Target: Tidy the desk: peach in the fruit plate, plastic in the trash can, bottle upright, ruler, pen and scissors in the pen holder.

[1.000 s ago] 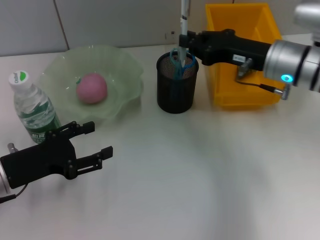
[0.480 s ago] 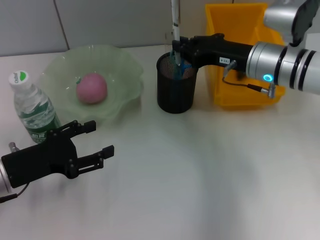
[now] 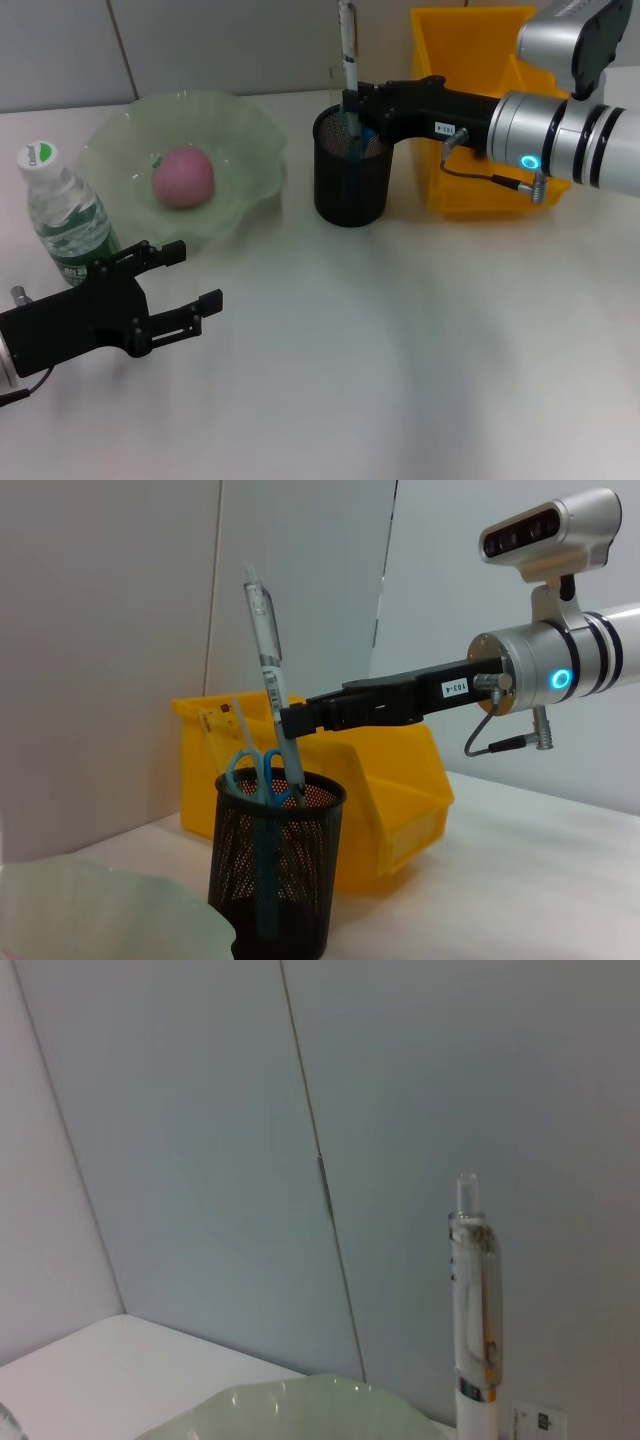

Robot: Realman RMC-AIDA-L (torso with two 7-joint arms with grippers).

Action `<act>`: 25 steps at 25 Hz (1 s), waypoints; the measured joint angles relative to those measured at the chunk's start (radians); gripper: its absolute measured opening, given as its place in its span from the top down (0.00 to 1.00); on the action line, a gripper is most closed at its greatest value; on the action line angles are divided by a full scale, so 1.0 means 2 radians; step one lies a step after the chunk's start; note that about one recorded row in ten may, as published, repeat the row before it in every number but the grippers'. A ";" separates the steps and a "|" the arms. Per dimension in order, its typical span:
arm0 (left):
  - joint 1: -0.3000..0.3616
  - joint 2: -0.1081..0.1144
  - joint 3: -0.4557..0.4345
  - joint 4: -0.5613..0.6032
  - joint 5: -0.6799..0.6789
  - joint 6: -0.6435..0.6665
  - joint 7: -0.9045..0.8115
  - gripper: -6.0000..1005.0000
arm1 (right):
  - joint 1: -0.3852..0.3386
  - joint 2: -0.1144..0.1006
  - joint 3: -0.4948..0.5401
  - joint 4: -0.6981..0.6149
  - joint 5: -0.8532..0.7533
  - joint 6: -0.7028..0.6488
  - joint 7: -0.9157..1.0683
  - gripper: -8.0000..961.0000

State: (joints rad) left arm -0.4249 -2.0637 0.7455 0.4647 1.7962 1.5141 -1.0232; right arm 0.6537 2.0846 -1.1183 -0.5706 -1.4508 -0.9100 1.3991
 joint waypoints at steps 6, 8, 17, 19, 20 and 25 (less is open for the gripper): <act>0.000 0.000 0.000 0.000 0.000 0.000 0.000 0.19 | -0.003 0.000 0.000 0.000 0.000 0.000 0.000 0.74; 0.000 0.000 0.000 0.000 0.000 0.000 0.000 0.19 | -0.003 0.001 0.000 0.001 0.000 0.000 0.000 0.72; 0.000 0.000 0.000 0.001 0.000 0.000 0.000 0.19 | -0.006 0.001 0.003 0.002 0.005 -0.002 0.000 0.40; 0.000 0.000 0.000 0.001 0.000 0.000 0.000 0.19 | -0.009 0.001 0.003 0.002 0.021 -0.008 0.000 0.33; 0.000 0.000 0.000 0.000 0.000 0.003 0.000 0.19 | -0.016 0.001 0.003 0.002 0.043 -0.022 0.001 0.30; 0.001 0.000 0.000 0.000 -0.002 0.022 0.000 0.19 | -0.038 -0.002 0.006 0.002 0.079 -0.099 0.009 0.30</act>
State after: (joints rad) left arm -0.4236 -2.0647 0.7452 0.4647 1.7926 1.5573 -1.0234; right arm 0.5773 2.0797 -1.1070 -0.5661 -1.2937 -1.1076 1.4174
